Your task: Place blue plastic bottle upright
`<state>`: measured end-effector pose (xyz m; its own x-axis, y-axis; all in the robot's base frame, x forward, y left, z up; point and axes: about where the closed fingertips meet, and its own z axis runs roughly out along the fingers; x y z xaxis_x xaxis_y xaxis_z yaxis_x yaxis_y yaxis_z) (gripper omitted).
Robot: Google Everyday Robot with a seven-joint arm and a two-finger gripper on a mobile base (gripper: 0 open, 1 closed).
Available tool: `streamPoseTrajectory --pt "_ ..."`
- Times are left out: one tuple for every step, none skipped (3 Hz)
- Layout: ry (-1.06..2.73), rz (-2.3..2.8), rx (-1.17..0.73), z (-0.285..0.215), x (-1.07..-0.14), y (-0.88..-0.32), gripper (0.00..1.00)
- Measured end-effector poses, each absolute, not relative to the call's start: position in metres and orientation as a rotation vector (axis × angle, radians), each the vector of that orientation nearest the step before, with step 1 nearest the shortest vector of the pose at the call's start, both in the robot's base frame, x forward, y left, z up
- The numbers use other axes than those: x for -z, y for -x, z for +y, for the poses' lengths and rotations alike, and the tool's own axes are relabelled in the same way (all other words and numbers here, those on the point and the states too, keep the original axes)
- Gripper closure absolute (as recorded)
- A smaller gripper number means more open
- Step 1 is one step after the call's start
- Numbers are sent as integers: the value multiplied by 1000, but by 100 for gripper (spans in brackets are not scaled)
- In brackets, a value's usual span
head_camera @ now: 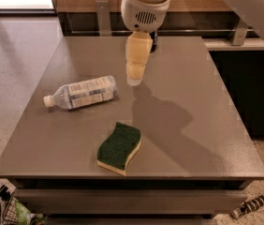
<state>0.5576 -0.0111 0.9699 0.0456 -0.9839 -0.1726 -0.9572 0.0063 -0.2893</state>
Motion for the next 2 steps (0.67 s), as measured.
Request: streamPoseTrajectory --pt "2035 1914 31 16 -948 -575 0" --pt "2117 1842 -37 41 -934 -583 0"
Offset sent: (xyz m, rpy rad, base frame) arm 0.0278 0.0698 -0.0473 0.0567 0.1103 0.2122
